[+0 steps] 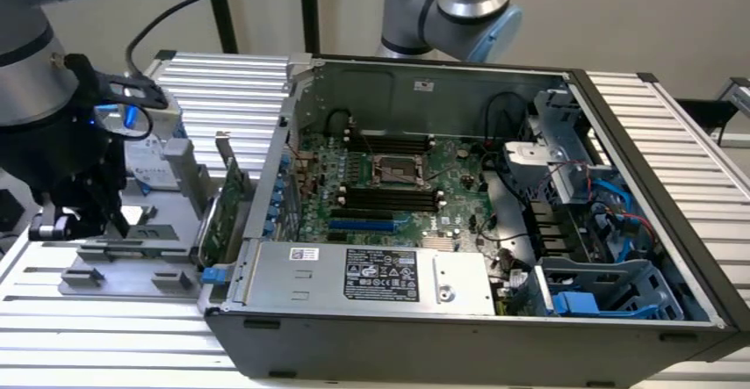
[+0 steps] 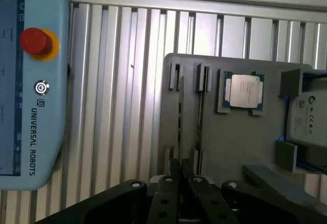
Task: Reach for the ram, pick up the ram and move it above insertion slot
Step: 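Pick up the ram and move it above insertion slot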
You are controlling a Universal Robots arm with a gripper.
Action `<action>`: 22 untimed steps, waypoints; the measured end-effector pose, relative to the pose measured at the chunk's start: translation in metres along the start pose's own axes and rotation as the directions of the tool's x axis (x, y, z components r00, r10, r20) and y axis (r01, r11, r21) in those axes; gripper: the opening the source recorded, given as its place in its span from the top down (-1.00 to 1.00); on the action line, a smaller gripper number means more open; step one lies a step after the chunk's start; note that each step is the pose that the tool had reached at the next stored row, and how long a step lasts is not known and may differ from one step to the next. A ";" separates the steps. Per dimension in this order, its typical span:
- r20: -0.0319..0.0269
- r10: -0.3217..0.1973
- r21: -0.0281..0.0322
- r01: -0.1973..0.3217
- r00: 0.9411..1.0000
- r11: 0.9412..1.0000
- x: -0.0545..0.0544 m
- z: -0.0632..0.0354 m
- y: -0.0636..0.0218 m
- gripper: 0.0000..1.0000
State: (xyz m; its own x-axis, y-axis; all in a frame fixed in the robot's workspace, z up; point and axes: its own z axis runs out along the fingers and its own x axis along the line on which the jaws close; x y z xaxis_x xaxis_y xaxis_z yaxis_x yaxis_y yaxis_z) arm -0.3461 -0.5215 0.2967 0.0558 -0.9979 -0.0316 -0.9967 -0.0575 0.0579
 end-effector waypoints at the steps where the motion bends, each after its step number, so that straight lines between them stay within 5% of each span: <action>1: 0.001 0.000 0.000 0.000 1.000 1.000 0.000 -0.0046 -0.0030 0.73; 16: 0.005 -0.004 -0.007 0.004 1.000 1.000 0.001 -0.0758 -0.0549 0.73; 22: 0.006 -0.004 -0.010 0.004 1.000 1.000 0.002 -0.0924 -0.0812 0.73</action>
State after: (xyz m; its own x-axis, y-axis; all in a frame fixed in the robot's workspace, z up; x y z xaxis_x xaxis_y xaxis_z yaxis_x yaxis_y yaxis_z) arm -0.2596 -0.5215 0.3841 0.0593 -0.9975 -0.0378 -0.9958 -0.0617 0.0674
